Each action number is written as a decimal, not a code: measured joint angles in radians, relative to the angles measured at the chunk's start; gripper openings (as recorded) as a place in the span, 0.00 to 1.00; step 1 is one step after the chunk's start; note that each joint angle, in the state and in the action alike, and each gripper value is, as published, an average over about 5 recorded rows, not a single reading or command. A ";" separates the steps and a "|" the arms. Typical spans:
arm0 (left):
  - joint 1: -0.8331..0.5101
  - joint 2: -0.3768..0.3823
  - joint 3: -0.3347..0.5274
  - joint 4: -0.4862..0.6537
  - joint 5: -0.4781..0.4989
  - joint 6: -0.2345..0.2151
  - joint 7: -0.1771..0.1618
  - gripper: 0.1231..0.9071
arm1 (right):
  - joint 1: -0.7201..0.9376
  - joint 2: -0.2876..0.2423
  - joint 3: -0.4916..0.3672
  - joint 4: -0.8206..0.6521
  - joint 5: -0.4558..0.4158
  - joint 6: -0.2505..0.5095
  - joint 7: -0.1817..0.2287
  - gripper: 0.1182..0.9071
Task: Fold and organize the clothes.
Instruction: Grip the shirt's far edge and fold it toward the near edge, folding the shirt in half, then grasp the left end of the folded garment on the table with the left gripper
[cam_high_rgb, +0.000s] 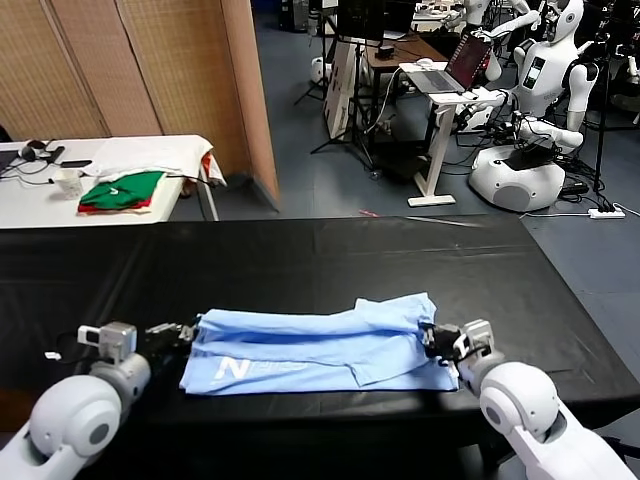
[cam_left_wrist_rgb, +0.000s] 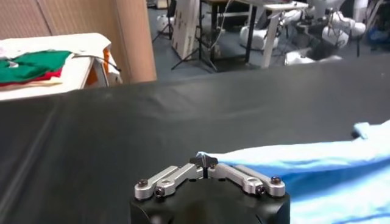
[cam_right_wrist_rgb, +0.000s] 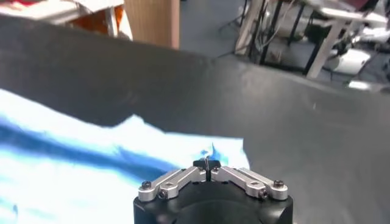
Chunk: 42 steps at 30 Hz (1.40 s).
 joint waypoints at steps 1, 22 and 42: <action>0.006 -0.002 -0.001 -0.001 0.005 0.000 0.000 0.03 | -0.001 0.001 0.000 -0.001 0.000 0.000 0.000 0.03; 0.157 -0.075 -0.050 -0.051 0.089 0.050 -0.066 0.08 | -0.012 0.001 0.003 0.018 0.005 0.000 -0.002 0.22; 0.190 -0.191 -0.126 -0.142 0.004 -0.042 -0.095 1.00 | 0.054 0.093 0.049 0.033 0.027 0.000 0.032 1.00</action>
